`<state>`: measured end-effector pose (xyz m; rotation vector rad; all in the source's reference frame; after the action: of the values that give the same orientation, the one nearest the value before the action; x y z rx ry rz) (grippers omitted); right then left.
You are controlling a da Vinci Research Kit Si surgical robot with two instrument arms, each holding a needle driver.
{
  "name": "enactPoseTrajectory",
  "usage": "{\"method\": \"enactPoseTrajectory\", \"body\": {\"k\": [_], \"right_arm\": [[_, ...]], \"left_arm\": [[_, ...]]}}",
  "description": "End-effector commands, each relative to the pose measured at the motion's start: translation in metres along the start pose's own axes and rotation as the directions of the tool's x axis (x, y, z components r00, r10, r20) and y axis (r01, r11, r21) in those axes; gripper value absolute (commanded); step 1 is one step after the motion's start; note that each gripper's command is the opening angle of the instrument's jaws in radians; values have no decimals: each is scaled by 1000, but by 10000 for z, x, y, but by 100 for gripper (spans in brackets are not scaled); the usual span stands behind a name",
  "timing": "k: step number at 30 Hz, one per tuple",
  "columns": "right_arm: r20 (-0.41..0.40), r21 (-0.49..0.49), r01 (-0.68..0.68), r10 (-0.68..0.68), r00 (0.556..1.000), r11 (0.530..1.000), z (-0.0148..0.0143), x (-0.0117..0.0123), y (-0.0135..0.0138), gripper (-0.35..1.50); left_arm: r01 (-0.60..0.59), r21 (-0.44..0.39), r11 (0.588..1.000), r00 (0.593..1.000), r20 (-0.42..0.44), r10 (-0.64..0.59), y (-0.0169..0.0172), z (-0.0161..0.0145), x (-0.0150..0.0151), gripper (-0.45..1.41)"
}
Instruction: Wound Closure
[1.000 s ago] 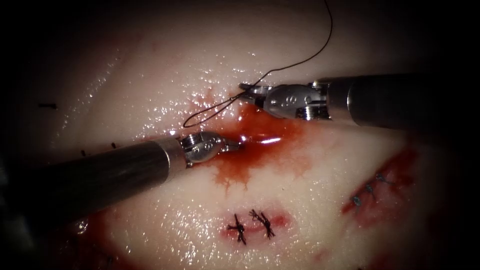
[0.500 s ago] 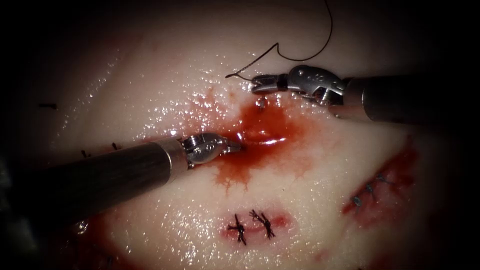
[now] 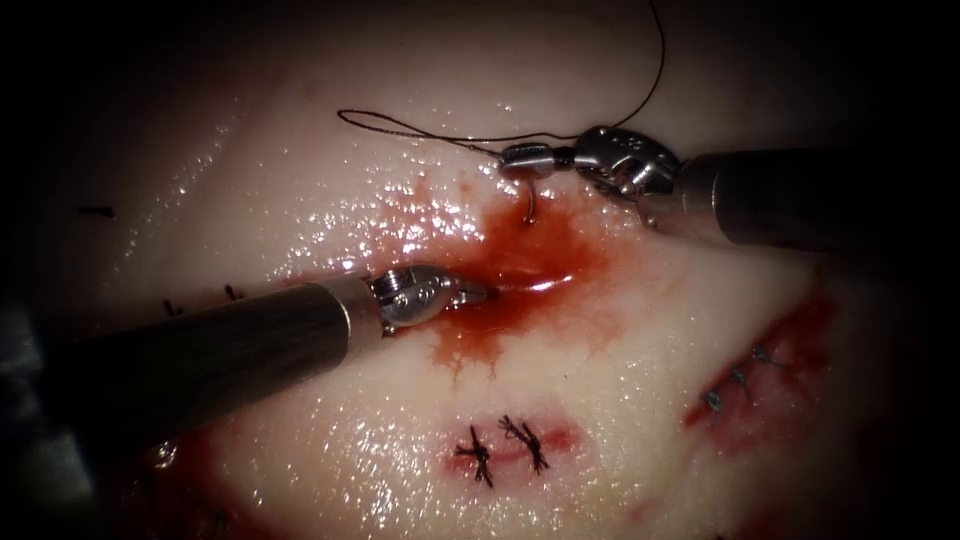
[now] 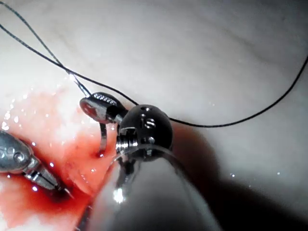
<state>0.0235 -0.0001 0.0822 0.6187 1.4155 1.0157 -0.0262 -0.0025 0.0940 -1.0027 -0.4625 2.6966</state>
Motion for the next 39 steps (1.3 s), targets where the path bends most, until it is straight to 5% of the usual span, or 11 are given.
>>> {"method": "enactPoseTrajectory", "body": {"k": [1,8,12,13,15,22,24,31,34,39], "right_arm": [[-10,10,-37,37,999,999,11,-9,2,-35],[-6,-35,-100,100,995,994,6,-13,1,-35],[-7,-107,112,-114,994,988,8,-5,0,-35],[4,-113,117,-117,993,987,9,-3,0,-27],[20,-118,176,-175,984,977,9,2,-2,24],[126,-137,299,-283,951,944,11,15,-21,105],[174,-151,338,-311,934,929,15,15,-30,110],[467,-249,582,-431,773,774,39,-3,-81,110],[536,-250,626,-433,725,739,45,-12,-103,88],[638,-253,738,-466,614,626,58,-20,-137,91]], "left_arm": [[-2,-1,1000,1000,-2,2,-2,8,0,-38],[-2,-1,1000,1000,-2,2,-2,8,0,-38],[-1,-2,1000,1000,-2,1,-1,7,1,-38],[-1,-2,1000,1000,-2,1,-1,7,1,-38],[-1,-3,1000,1000,-2,1,-1,6,0,-38],[-1,-6,1000,1000,3,1,-1,5,0,-38],[-1,-7,1000,1000,3,1,-1,4,0,-38],[-1,-7,1000,1000,3,1,0,3,1,-38],[-1,-10,1000,1000,3,1,-1,2,0,-38],[-2,-12,1000,1000,2,2,-1,0,0,-38]]}}
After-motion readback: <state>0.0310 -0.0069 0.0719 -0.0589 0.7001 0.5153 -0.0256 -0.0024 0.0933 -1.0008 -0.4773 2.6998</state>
